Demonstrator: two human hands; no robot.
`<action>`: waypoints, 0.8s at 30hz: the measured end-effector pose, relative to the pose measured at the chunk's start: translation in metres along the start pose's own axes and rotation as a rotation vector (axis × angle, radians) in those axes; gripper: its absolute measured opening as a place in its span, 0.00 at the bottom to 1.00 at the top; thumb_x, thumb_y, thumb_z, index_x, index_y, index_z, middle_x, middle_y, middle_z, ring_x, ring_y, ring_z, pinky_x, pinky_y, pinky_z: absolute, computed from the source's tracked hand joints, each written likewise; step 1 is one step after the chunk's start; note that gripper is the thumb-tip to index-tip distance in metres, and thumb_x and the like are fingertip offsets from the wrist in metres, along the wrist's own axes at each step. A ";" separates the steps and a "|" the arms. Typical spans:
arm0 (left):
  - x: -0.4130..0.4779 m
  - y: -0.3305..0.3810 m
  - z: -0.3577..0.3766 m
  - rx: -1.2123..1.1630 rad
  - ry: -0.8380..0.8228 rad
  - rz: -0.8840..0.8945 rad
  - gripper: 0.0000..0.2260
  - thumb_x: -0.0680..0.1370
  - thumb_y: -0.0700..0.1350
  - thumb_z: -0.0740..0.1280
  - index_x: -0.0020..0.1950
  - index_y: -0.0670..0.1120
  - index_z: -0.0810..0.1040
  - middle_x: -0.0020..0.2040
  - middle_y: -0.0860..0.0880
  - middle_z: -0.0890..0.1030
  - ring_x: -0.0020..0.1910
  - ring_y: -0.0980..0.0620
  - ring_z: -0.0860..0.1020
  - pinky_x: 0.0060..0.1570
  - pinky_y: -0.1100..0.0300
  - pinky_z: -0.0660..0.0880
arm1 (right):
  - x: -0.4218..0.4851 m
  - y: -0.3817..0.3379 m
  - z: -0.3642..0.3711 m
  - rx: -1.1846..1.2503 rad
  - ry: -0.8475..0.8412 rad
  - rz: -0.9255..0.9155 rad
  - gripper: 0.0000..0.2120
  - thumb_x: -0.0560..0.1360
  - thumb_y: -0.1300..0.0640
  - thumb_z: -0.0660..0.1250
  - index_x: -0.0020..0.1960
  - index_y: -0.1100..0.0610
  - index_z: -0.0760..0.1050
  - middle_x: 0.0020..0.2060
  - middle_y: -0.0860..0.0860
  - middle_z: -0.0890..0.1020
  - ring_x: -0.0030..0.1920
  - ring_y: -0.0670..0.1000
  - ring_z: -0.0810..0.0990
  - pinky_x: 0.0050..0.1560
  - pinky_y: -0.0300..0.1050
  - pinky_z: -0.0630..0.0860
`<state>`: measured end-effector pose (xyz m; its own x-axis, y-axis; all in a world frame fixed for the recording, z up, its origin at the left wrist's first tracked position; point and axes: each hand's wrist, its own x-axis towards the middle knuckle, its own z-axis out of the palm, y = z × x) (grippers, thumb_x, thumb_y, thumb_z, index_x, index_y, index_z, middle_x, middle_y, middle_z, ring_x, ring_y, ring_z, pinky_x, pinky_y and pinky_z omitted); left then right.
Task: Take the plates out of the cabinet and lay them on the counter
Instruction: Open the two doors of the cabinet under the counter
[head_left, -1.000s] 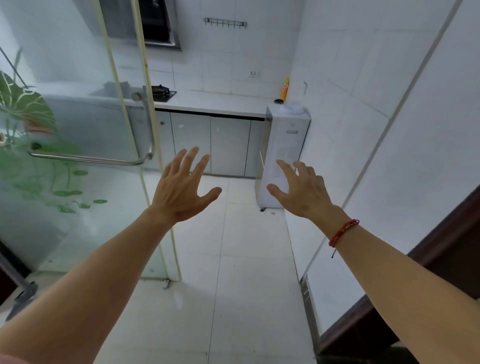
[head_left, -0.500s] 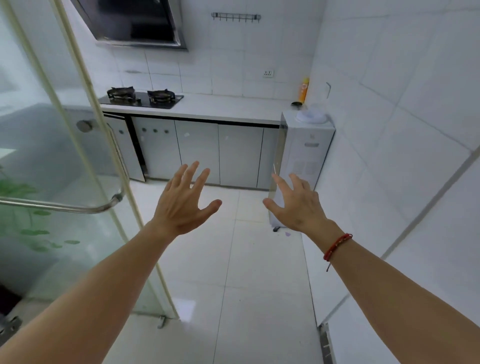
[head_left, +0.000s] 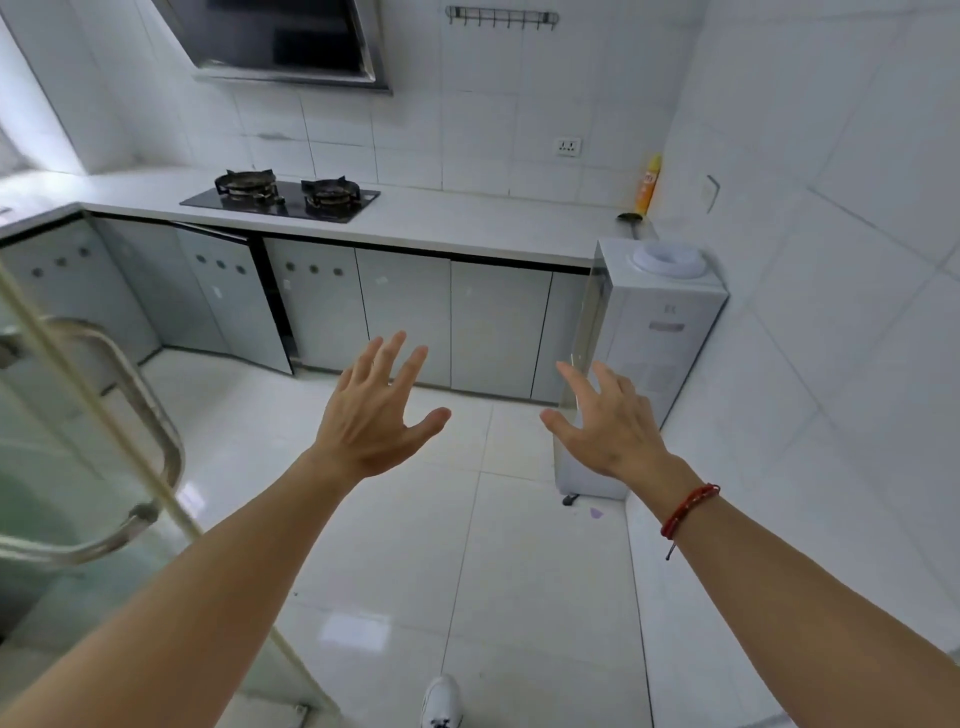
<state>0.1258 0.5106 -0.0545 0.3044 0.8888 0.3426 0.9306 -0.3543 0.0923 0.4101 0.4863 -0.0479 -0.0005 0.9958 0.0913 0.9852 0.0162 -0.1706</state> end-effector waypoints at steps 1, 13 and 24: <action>0.015 -0.006 0.007 0.003 0.001 0.002 0.38 0.74 0.70 0.51 0.78 0.50 0.58 0.80 0.45 0.56 0.78 0.41 0.54 0.72 0.44 0.60 | 0.016 0.001 0.004 0.003 -0.002 0.001 0.34 0.79 0.35 0.54 0.80 0.45 0.51 0.78 0.60 0.57 0.77 0.60 0.57 0.72 0.61 0.60; 0.208 -0.091 0.075 -0.013 -0.014 0.016 0.37 0.76 0.70 0.51 0.79 0.49 0.56 0.80 0.44 0.55 0.78 0.41 0.53 0.73 0.43 0.58 | 0.224 -0.007 0.033 -0.019 -0.030 0.016 0.33 0.78 0.34 0.53 0.80 0.45 0.52 0.78 0.59 0.59 0.76 0.60 0.59 0.72 0.60 0.60; 0.329 -0.153 0.136 0.001 -0.078 -0.020 0.36 0.76 0.69 0.53 0.79 0.50 0.56 0.80 0.44 0.56 0.78 0.41 0.53 0.72 0.43 0.60 | 0.385 -0.006 0.067 -0.009 -0.063 -0.006 0.33 0.79 0.35 0.53 0.80 0.45 0.52 0.77 0.59 0.59 0.76 0.60 0.59 0.72 0.60 0.60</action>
<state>0.1114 0.8967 -0.0835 0.3003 0.9157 0.2669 0.9369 -0.3357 0.0974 0.3929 0.8759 -0.0773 -0.0167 0.9994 0.0303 0.9867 0.0214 -0.1612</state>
